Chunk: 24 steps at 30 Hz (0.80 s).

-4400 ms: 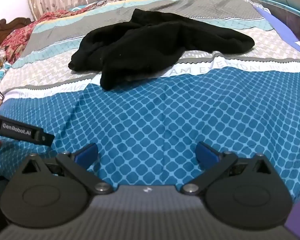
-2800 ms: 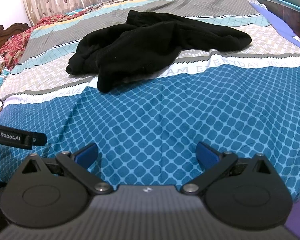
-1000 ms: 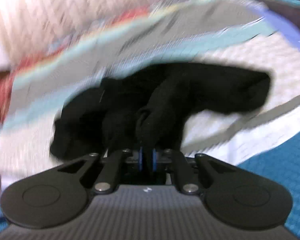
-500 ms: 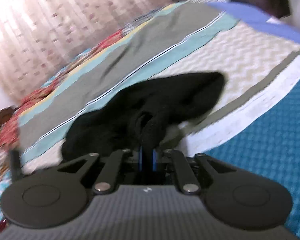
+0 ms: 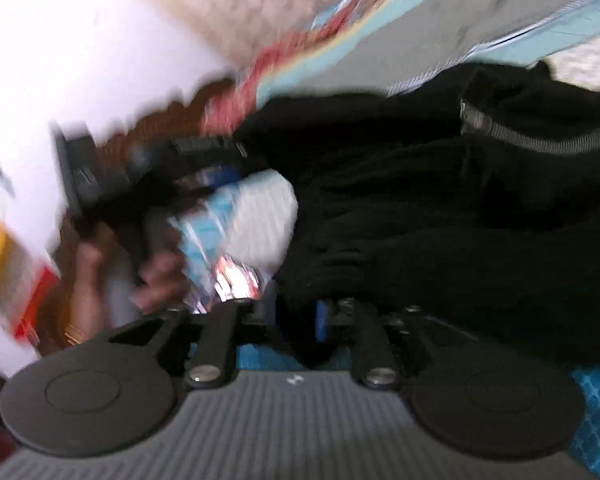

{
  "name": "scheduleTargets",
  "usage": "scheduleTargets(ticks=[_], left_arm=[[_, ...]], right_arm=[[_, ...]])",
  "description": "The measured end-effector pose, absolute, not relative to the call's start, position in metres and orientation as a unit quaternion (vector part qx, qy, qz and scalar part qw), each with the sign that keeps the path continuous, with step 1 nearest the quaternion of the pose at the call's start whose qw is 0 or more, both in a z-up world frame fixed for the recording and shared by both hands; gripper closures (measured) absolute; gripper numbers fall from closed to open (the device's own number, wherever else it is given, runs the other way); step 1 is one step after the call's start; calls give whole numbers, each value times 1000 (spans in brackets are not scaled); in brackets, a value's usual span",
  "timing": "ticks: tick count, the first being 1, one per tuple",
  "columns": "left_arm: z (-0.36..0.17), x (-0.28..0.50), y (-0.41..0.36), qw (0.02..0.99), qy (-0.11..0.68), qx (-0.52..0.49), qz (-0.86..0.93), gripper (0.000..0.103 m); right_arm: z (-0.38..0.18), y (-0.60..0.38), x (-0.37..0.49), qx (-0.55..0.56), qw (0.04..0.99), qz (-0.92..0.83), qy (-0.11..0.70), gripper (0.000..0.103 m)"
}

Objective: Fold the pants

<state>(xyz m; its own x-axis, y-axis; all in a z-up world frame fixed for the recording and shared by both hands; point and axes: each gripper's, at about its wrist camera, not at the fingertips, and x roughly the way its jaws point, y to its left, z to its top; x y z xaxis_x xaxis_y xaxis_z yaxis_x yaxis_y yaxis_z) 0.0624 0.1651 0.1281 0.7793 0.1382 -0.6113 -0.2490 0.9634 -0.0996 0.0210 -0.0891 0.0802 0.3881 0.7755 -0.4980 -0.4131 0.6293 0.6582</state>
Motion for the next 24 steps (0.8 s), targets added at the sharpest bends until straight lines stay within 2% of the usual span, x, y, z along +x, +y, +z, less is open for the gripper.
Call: scheduleTargets(ticks=[5, 7, 10, 12, 17, 18, 19, 21, 23, 24], left_arm=[[69, 21, 189, 900, 412, -133, 57, 7], [45, 14, 195, 875, 450, -178, 34, 6], [14, -4, 211, 825, 485, -291, 0, 5], [1, -11, 214, 790, 492, -364, -27, 3], [-12, -14, 202, 764, 496, -409, -50, 5], [-11, -12, 197, 764, 499, -407, -47, 20], [-13, -8, 194, 763, 504, -402, -46, 51], [-19, 0, 191, 756, 516, -401, -35, 53], [-7, 4, 190, 772, 506, -382, -31, 58], [4, 6, 191, 786, 497, -366, -28, 66]], right_arm=[[83, -123, -9, 115, 872, 312, 360, 68], [85, -129, -9, 50, 908, 266, 321, 54], [82, -128, 16, -24, 927, 239, 290, 45], [68, -117, 36, -61, 918, 252, 300, 36], [16, -103, 54, -124, 875, 297, 363, 31], [6, -97, 57, -135, 871, 291, 372, 38], [5, -94, 66, -140, 873, 274, 378, 65], [19, -114, 71, -92, 883, 253, 384, 89], [54, -153, 75, -27, 907, 232, 350, 91], [75, -176, 75, -12, 923, 207, 323, 91]])
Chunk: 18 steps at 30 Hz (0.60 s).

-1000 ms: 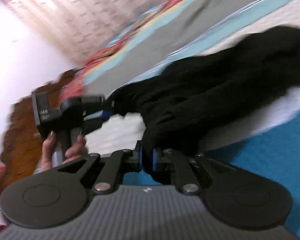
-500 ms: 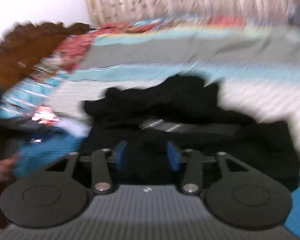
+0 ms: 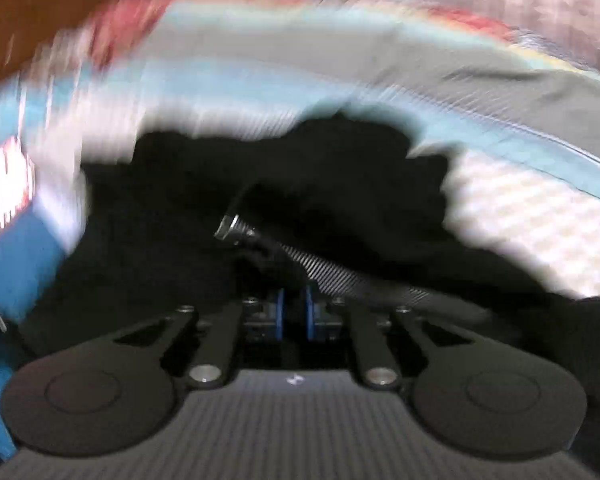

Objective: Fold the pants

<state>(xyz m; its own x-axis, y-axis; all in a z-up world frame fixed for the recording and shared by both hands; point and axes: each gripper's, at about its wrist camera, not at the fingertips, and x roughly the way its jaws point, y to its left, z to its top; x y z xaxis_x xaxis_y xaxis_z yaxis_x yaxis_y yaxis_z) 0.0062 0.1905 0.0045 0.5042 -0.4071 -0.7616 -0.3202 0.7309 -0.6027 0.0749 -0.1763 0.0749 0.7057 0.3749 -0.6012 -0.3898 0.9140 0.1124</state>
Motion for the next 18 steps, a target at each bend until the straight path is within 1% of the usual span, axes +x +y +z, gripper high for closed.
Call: scheduleTargets(ticks=[1, 3, 5, 7, 9, 11, 12, 13, 15, 17, 18], left_arm=[[19, 4, 196, 802, 481, -353, -24, 88], [42, -1, 209, 818, 459, -345, -29, 88], [62, -11, 219, 833, 446, -327, -28, 88], [70, -20, 222, 840, 449, -303, -18, 88], [64, -30, 220, 836, 467, -288, -5, 88], [48, -40, 221, 821, 492, -290, 3, 89], [38, -43, 221, 811, 505, -295, 9, 95], [27, -48, 223, 805, 514, -296, 15, 95], [21, -52, 224, 800, 518, -302, 24, 94], [22, -56, 227, 797, 516, -313, 23, 93], [25, -58, 228, 800, 517, -305, 28, 91]], right_arm=[[95, -203, 77, 11, 935, 186, 302, 91], [135, -274, 77, 62, 956, 126, 259, 91], [164, -335, 72, 92, 969, 64, 219, 91], [184, -400, 60, 120, 975, -9, 184, 91], [191, -462, 39, 157, 971, -83, 161, 91], [182, -507, 17, 199, 958, -136, 155, 91], [173, -526, 7, 218, 949, -165, 158, 91], [161, -536, 0, 230, 940, -191, 166, 91], [130, -559, -12, 248, 913, -253, 202, 91], [96, -553, -7, 279, 879, -300, 245, 86], [84, -557, -14, 291, 861, -333, 252, 76]])
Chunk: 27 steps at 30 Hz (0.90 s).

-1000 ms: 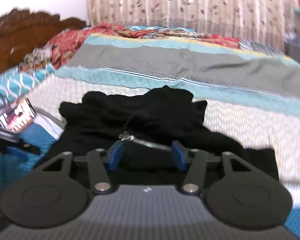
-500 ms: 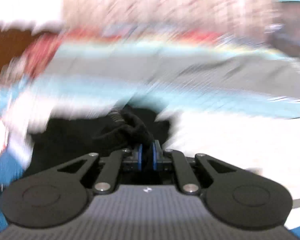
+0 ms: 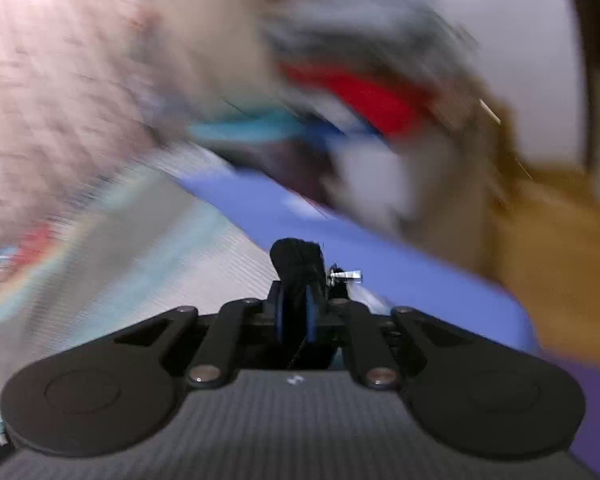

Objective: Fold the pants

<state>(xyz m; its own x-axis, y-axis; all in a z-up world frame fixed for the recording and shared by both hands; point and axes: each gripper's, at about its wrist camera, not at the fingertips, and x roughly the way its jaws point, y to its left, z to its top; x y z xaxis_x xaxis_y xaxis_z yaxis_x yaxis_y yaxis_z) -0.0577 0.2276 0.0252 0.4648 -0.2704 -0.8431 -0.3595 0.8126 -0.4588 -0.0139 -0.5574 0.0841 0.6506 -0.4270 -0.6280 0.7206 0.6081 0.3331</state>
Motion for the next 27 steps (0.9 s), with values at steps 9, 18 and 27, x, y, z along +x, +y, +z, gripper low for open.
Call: scheduleTargets(ticks=[9, 18, 27], left_arm=[[71, -52, 253, 850, 464, -240, 62, 46], [56, 56, 236, 868, 430, -241, 53, 18], [24, 126, 219, 865, 453, -209, 61, 14]], right_arm=[[98, -512, -22, 298, 875, -330, 192, 44], [54, -338, 163, 269, 901, 41, 338, 46], [-28, -195, 296, 225, 856, 135, 446, 48]])
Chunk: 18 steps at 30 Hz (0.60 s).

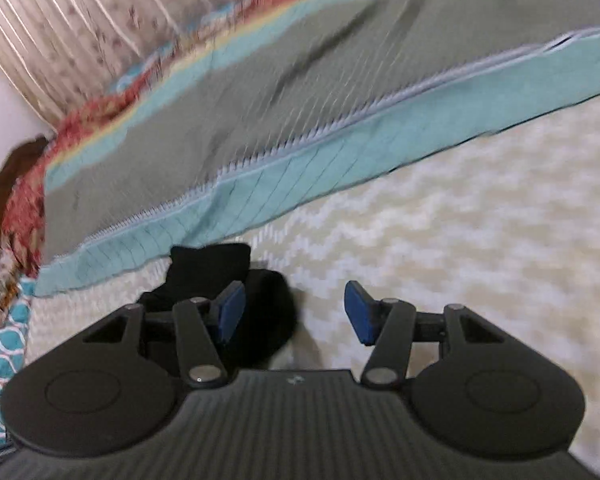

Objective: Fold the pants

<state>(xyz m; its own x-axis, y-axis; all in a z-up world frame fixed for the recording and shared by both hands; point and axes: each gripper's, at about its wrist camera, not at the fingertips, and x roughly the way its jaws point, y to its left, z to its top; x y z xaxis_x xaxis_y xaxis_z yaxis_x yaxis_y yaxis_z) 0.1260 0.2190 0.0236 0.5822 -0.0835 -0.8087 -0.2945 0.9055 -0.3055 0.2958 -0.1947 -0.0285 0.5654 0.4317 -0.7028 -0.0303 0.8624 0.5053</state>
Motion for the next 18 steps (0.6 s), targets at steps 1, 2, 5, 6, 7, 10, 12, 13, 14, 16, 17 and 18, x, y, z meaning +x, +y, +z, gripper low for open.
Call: scheduleTargets(ticks=[1, 2, 5, 6, 7, 10, 12, 13, 14, 16, 17, 18], left_arm=[[22, 129, 216, 865, 454, -206, 59, 14], [21, 131, 213, 865, 456, -201, 57, 14], [20, 134, 207, 869, 457, -183, 52, 14], [20, 135, 206, 870, 457, -178, 52, 14], [20, 136, 205, 870, 457, -176, 51, 14], [19, 138, 201, 870, 458, -177, 43, 14], [17, 140, 196, 871, 458, -173, 39, 14], [17, 140, 194, 872, 458, -171, 37, 14], [18, 140, 194, 873, 455, -170, 35, 14], [21, 140, 195, 876, 449, -172, 35, 11], [22, 141, 197, 876, 448, -173, 38, 11], [23, 142, 198, 876, 448, -174, 41, 11]], right_arm=[[-36, -187, 305, 224, 846, 138, 464, 78], [-40, -184, 306, 221, 840, 135, 477, 97], [5, -214, 300, 258, 870, 130, 400, 97], [26, -232, 293, 269, 883, 126, 363, 98], [49, -251, 283, 259, 904, 105, 323, 97], [105, -321, 253, 247, 944, 35, 214, 97], [122, -363, 242, 242, 946, -8, 214, 96], [126, -380, 236, 226, 947, -49, 225, 91], [127, -397, 227, 206, 946, -107, 226, 90], [122, -422, 211, 169, 938, -199, 229, 60], [118, -436, 201, 166, 932, -220, 236, 53], [111, -448, 190, 175, 928, -224, 242, 51]])
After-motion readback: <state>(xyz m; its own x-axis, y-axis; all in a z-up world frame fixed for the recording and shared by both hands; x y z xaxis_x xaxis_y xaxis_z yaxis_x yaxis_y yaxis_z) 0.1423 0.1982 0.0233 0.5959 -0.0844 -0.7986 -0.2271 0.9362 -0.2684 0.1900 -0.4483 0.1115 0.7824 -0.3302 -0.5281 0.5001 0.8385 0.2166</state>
